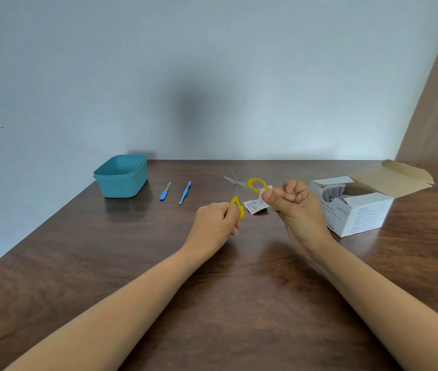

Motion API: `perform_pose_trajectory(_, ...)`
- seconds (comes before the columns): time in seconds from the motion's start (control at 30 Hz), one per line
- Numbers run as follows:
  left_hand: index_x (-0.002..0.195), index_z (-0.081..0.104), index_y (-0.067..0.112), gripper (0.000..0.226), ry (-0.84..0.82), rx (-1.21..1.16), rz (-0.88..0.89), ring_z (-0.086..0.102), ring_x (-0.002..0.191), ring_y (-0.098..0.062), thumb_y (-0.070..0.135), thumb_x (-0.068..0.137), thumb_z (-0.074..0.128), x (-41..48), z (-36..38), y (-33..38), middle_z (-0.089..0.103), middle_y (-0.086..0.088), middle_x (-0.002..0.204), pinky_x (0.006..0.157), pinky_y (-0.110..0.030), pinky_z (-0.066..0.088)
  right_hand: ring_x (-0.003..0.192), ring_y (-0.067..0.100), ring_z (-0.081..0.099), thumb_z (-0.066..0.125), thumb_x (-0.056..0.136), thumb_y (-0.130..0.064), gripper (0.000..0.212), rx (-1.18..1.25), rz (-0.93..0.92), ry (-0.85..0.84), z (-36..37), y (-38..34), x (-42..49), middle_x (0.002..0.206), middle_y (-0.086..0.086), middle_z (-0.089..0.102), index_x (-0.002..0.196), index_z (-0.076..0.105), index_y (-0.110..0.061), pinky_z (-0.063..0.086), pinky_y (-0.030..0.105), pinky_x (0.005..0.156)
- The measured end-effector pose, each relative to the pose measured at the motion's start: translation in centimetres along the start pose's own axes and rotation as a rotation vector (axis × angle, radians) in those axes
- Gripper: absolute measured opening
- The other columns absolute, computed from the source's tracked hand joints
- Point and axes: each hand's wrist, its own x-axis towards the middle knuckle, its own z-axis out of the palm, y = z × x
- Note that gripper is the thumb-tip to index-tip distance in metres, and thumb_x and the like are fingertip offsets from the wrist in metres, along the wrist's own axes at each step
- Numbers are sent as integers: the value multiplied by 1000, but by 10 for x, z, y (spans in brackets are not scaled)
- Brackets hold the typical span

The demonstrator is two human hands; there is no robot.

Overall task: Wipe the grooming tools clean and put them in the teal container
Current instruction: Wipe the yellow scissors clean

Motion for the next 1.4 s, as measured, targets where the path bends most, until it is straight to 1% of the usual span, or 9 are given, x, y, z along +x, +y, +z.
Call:
perform_pose_trajectory(0.1, 56, 55, 15, 40, 2, 52, 24, 53, 49, 3, 18, 94, 44, -1, 0, -1, 56, 6, 47, 56, -7, 38, 55, 8, 49, 69, 69, -6, 34, 89, 152, -16, -5, -2, 1, 61, -4, 68, 72, 37, -20, 44, 15, 58)
perform_pose_trajectory(0.17, 56, 53, 14, 41, 4, 95, 49, 54, 47, 2, 19, 95, 43, -1, -1, -3, 55, 6, 48, 57, -10, 39, 54, 7, 52, 69, 67, -9, 32, 103, 228, -21, -8, -5, 1, 61, -4, 66, 70, 39, -19, 45, 14, 54)
perform_pose_trajectory(0.27, 55, 47, 15, 43, 20, 167, 88, 60, 51, -5, 30, 94, 39, 0, -3, -8, 57, 5, 51, 65, -29, 49, 53, 7, 54, 71, 66, -6, 36, 13, 326, -63, -10, -6, 0, 61, -2, 65, 68, 39, -20, 43, 14, 52)
perform_pose_trajectory(0.4, 60, 50, 8, 44, 30, 243, 131, 64, 64, -28, 40, 85, 31, -1, -3, -7, 60, -3, 56, 66, -46, 52, 52, 7, 56, 66, 77, 9, 42, -142, 376, -156, -9, -2, -3, 60, 1, 67, 70, 35, -20, 39, 18, 55)
perform_pose_trajectory(0.77, 67, 51, 8, 48, 38, 354, 142, 64, 68, -31, 43, 87, 25, 2, -2, -9, 63, -9, 66, 67, -46, 51, 53, 8, 58, 71, 72, 7, 42, -119, 331, -70, -2, 0, -6, 63, 5, 69, 67, 38, -19, 38, 17, 52)
perform_pose_trajectory(0.93, 69, 50, 8, 41, 33, 460, 224, 58, 64, -30, 30, 99, 34, 3, -1, -11, 62, -10, 67, 61, -48, 49, 56, 9, 61, 73, 71, 1, 38, -62, 340, -9, -3, 0, -6, 63, 3, 67, 64, 42, -19, 50, 17, 53)
perform_pose_trajectory(1.1, 68, 49, 9, 40, 35, 512, 243, 56, 63, -31, 29, 99, 34, 3, 0, -13, 60, -11, 67, 58, -44, 47, 54, 11, 64, 74, 72, 2, 38, -73, 340, 40, -3, 0, -5, 61, 4, 67, 67, 42, -18, 48, 16, 48)
perform_pose_trajectory(1.27, 70, 45, 13, 38, 38, 602, 248, 55, 66, -31, 32, 100, 32, 0, 1, -8, 55, -8, 67, 58, -39, 41, 49, 10, 54, 78, 68, 4, 43, -125, 260, 119, -1, 4, -5, 58, 2, 65, 67, 41, -18, 44, 16, 47)
perform_pose_trajectory(1.4, 69, 37, 15, 38, 62, 631, 253, 57, 68, -33, 34, 101, 31, -2, 1, -6, 52, -7, 67, 58, -37, 39, 51, 6, 62, 76, 69, 9, 43, -178, 132, 143, 2, 5, -7, 60, 5, 69, 69, 41, -16, 41, 14, 48)
